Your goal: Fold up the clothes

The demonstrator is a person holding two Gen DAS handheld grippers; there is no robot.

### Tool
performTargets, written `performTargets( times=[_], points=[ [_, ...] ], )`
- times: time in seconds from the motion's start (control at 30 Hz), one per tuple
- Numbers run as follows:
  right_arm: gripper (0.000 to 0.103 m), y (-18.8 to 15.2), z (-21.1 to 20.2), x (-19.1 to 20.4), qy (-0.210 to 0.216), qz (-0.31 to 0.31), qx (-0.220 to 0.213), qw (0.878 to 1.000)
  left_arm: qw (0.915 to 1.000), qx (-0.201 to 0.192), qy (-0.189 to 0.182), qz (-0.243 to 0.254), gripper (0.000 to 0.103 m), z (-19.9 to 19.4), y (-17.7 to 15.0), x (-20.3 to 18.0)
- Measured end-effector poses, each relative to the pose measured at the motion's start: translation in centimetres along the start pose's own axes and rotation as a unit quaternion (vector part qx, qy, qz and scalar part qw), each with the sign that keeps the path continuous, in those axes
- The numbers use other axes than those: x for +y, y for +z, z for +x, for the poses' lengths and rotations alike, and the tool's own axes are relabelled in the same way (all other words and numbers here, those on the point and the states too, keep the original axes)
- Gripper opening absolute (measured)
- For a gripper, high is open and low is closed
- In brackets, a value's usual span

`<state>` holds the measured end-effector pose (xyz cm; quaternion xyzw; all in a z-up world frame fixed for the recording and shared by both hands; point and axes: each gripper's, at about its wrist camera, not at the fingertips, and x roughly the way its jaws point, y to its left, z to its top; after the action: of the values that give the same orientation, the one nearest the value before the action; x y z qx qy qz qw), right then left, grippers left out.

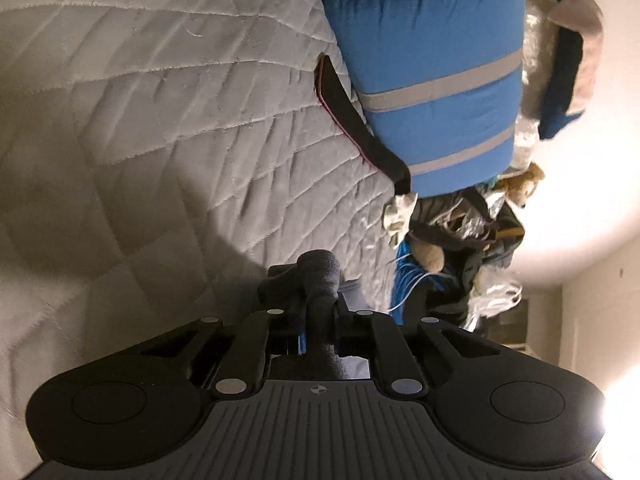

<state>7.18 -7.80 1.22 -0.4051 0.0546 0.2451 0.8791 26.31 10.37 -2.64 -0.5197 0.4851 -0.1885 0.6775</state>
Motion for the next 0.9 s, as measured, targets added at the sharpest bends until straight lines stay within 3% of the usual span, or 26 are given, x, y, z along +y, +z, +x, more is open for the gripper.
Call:
performTargets(
  times=[0.13,0.23,0.47,0.63,0.67,0.73,0.77,0.9],
  points=[
    [0.027,-1.0,0.7,-3.1,0.007,0.097,0.009,0.995,0.9995,-0.012,0.023,-0.018,0.011,0.6,-0.2,-0.5],
    [0.031,-1.7,0.3,-3.7,0.01,0.136,0.015,0.991,0.999,-0.019,0.03,-0.027,0.011,1.0,-0.3,-0.8],
    [0.068,-2.1,-0.2,0.8,-0.006,0.093,0.004,0.996,0.9985,-0.023,0.034,-0.035,0.011,1.2,-0.3,-0.9],
    [0.07,-1.5,1.4,4.0,-0.047,0.021,-0.01,0.999,0.9985,-0.021,0.037,-0.034,0.011,0.9,-0.2,-0.6],
    [0.067,-1.4,1.8,4.1,-0.054,0.012,-0.009,0.998,0.9986,-0.02,0.036,-0.033,0.011,0.8,-0.2,-0.6],
    [0.029,-1.3,2.6,4.1,-0.056,0.004,0.0,0.998,0.9988,-0.02,0.038,-0.025,0.01,0.6,0.0,-0.4],
    [0.002,-1.2,2.8,3.7,-0.048,0.009,0.01,0.999,0.999,-0.016,0.036,-0.02,0.009,0.5,0.0,-0.4],
    [0.0,-1.2,1.2,4.5,-0.031,-0.019,0.012,0.999,0.9995,-0.001,0.032,0.005,0.009,0.5,0.2,-0.6]
  ],
)
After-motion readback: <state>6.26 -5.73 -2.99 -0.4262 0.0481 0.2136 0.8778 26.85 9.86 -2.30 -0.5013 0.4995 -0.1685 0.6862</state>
